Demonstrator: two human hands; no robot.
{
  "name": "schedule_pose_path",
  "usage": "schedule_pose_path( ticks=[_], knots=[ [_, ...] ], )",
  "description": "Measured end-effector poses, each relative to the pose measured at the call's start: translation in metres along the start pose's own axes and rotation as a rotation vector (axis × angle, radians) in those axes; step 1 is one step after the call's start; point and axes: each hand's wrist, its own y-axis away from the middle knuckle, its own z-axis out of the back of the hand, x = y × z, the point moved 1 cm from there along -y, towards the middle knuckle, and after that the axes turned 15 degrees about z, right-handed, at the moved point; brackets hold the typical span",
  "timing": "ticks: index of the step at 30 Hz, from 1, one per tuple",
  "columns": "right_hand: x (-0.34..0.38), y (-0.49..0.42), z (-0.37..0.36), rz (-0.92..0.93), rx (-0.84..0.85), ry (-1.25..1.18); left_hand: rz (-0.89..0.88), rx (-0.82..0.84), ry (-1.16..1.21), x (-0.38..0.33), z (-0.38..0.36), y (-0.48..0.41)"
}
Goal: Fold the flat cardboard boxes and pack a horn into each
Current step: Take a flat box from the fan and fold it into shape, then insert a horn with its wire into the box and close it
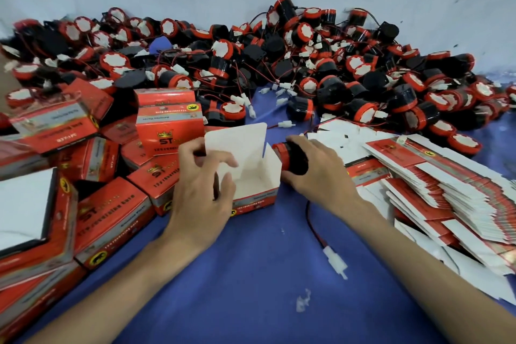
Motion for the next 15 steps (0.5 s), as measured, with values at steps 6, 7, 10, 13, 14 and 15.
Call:
schedule_pose_path(
  ticks=[6, 7, 10, 13, 14, 15],
  knots=[
    [0.009, -0.013, 0.036, -0.256, -0.346, -1.155, 0.076, 0.089, 0.012, -0.002, 0.001, 0.001],
    [0.014, -0.015, 0.045, -0.272, -0.351, -1.363, 0.074, 0.090, 0.013, -0.002, 0.001, 0.000],
    [0.036, -0.018, 0.069, -0.071, -0.276, -1.418, 0.072, 0.113, 0.031, -0.002, 0.000, 0.000],
    [0.063, -0.015, 0.077, 0.313, -0.138, -0.906, 0.065, 0.177, 0.107, -0.004, -0.001, 0.000],
    [0.067, -0.013, 0.072, 0.426, -0.073, -0.684, 0.063, 0.207, 0.146, -0.004, -0.001, 0.000],
    [0.071, -0.011, 0.065, 0.503, 0.006, -0.472, 0.073, 0.238, 0.193, -0.004, -0.002, 0.001]
  ],
)
